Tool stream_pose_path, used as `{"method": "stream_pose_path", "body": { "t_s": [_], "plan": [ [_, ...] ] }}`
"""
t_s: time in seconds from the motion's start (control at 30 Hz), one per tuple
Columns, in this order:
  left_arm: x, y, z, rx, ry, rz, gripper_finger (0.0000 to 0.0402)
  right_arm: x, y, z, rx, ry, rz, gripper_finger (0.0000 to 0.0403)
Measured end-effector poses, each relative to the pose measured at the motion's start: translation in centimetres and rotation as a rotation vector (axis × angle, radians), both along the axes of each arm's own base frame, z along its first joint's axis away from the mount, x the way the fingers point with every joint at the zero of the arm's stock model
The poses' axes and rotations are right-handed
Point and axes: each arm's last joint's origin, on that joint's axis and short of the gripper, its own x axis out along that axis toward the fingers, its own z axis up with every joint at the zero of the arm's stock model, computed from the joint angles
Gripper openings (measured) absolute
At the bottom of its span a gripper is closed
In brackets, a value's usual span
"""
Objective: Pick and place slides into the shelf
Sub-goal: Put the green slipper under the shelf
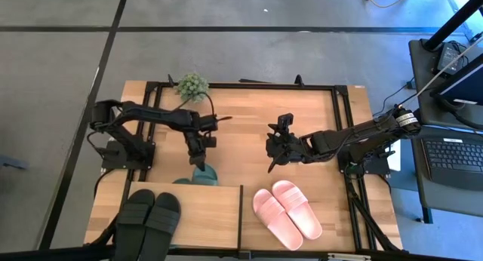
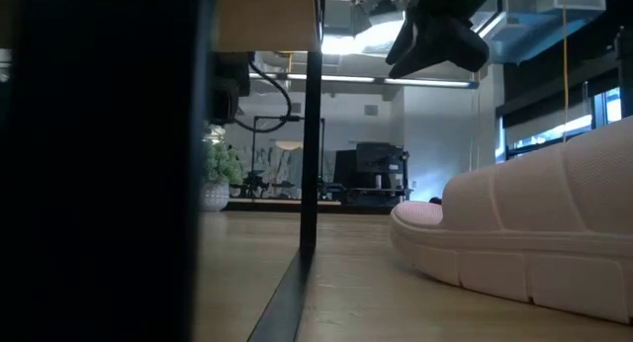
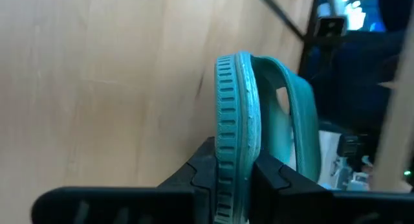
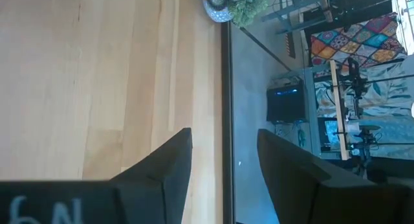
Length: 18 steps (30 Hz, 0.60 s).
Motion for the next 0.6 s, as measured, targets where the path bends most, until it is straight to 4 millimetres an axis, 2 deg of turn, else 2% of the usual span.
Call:
{"method": "stream_pose_path", "body": {
  "t_s": [0.33, 0.6],
  "plan": [
    [1.0, -1.2, -2.7, -0.012, 0.075, -0.057, 0.0042, 0.0, 0.0, 0.0, 0.004, -0.004, -0.003, 0.0177],
    [1.6, -1.1, -2.7, -0.003, 0.018, -0.059, 0.007, 0.0, 0.0, 0.0, 0.006, -0.007, -0.006, 0.0177]
  ]
}}
